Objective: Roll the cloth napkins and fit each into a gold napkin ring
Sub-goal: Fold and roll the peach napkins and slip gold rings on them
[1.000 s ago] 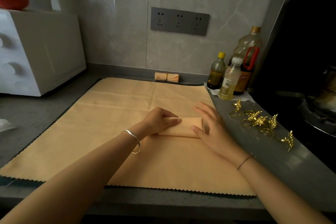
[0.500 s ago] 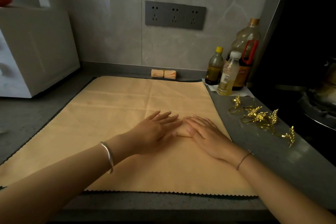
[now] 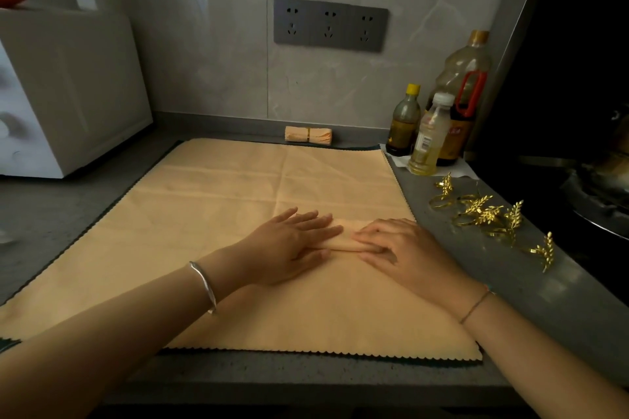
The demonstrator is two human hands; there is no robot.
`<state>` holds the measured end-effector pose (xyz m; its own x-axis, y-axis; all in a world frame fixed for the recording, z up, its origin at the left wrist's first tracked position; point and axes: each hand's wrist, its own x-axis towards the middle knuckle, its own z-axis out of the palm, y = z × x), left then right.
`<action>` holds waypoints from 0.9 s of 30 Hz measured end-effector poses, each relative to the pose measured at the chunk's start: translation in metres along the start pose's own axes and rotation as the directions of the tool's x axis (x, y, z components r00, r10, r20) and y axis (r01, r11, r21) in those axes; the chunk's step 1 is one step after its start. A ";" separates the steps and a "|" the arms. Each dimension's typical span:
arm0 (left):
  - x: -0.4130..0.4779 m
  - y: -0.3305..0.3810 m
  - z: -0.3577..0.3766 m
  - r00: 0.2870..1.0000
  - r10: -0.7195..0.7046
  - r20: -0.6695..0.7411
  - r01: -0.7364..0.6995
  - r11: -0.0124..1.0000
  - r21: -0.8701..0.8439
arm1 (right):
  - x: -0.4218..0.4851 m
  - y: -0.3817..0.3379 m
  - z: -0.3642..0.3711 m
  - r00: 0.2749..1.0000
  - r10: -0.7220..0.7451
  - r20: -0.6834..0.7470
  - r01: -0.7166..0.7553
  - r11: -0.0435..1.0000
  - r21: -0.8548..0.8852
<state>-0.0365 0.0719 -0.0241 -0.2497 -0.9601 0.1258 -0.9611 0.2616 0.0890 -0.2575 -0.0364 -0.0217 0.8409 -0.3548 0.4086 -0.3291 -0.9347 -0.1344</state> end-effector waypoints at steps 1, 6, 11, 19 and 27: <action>-0.002 -0.002 -0.003 0.999 0.022 -0.024 -0.021 0.999 0.028 | 0.001 0.001 -0.001 1.000 -0.005 0.000 0.005 1.000 0.016; -0.009 -0.005 -0.018 0.986 0.050 -0.160 -0.039 0.997 0.069 | 0.006 0.001 0.002 1.000 -0.005 -0.010 0.006 0.999 0.042; 0.001 -0.004 -0.011 0.965 0.020 -0.260 -0.001 0.997 0.074 | 0.008 0.002 0.006 0.999 -0.022 -0.041 0.024 0.999 0.041; -0.001 -0.011 -0.008 0.939 -0.053 -0.340 0.030 0.997 -0.074 | 0.006 0.010 0.005 0.989 0.109 -0.099 -0.090 0.980 0.178; 0.010 -0.024 -0.016 0.950 -0.306 -0.056 0.243 0.844 -0.478 | 0.017 0.019 0.005 0.937 0.346 0.042 -0.312 0.780 0.542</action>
<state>-0.0137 0.0573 -0.0089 0.0631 -0.9870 0.1481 -0.8151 0.0347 0.5783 -0.2471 -0.0600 -0.0214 0.6925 -0.6568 0.2984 -0.2869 -0.6302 -0.7215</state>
